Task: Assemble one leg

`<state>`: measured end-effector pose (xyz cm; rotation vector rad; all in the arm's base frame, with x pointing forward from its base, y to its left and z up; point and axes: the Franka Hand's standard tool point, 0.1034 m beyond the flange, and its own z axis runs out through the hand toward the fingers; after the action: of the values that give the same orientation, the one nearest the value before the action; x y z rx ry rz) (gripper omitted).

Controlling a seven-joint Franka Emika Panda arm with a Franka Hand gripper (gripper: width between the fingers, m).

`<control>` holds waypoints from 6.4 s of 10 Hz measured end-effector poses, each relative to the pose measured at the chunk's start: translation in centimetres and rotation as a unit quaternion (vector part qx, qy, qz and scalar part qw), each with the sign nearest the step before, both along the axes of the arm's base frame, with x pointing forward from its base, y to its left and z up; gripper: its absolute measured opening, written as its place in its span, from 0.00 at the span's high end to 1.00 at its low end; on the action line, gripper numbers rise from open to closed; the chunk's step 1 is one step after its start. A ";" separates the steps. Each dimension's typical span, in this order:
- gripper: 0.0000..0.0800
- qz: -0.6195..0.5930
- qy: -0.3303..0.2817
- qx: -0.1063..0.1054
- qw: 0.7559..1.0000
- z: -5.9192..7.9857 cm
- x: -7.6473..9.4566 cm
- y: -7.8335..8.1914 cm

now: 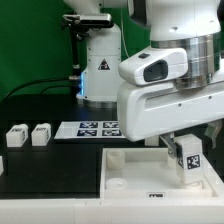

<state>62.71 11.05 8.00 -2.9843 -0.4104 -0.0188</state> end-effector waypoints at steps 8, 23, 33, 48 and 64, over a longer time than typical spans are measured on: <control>0.64 -0.266 0.025 0.003 0.964 -0.1 0.0 0.1; 0.19 -0.375 0.033 -0.010 0.926 -0.3 -0.1 0.7; 0.34 -0.050 0.001 -0.013 0.999 -0.2 -0.1 1.0; 0.63 -0.659 0.064 0.007 0.750 -0.6 0.1 0.6; 0.44 -0.056 -0.011 -0.013 0.998 -0.3 0.6 0.9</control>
Offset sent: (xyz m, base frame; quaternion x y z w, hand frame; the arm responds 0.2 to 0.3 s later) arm 0.0000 0.0000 0.0000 0.0000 0.0000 0.0000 1.0000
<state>63.32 11.99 7.73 -3.0322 -0.2469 -0.0572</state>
